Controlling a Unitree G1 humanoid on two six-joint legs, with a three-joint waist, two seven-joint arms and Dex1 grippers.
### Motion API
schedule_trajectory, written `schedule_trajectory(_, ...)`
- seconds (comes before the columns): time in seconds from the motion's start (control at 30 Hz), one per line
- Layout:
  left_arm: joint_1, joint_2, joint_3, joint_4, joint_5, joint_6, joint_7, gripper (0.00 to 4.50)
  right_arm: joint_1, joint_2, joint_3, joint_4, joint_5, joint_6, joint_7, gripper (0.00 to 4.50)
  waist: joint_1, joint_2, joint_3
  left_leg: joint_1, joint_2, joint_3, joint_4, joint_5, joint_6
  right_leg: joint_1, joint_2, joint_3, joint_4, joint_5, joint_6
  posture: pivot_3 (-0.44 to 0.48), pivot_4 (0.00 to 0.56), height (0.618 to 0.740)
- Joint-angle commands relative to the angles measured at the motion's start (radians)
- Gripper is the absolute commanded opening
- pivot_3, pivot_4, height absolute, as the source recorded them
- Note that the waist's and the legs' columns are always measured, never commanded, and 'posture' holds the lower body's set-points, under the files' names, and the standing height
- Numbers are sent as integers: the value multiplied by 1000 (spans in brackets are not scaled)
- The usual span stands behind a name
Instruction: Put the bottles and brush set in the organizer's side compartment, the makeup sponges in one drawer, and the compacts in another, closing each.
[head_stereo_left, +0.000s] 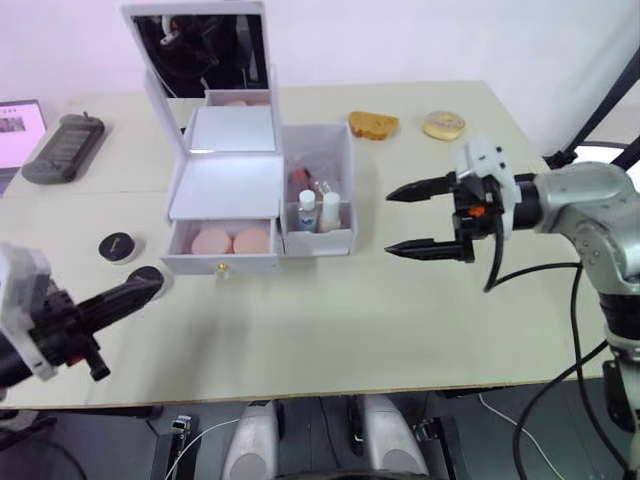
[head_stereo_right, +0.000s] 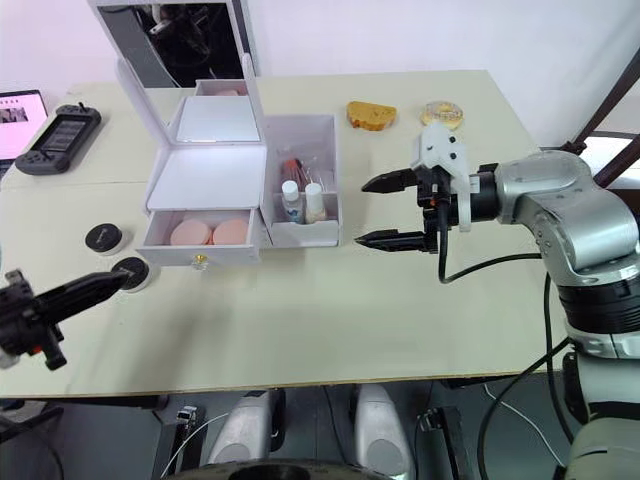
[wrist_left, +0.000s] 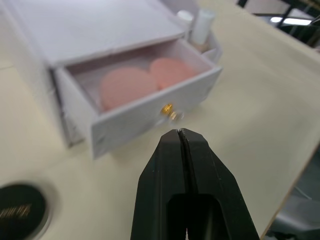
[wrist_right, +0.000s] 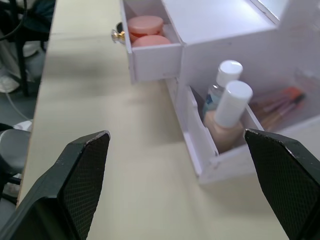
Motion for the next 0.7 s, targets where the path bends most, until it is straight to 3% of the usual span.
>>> schedule_trajectory(0.03,56,-71,-24,-37,73,-120,31,16,-40,3,-3,7,-14,-24,27,4500,3,0,0,0,0,0,1,0,0,0,0,0,0,0,0,0,150,740)
schedule_trajectory(0.27,36,-182,-215,-50,189,-267,151,16,-48,-3,-10,5,-21,-17,44,4500,1,0,0,-1,0,0,2,0,0,3,-1,0,-7,0,-1,0,150,740)
schedule_trajectory(0.7,-103,-241,-474,45,357,-420,288,16,-29,-39,-51,-65,-1,53,13,4500,3,0,-1,0,0,0,-4,0,0,2,1,0,-8,3,-5,0,150,740)
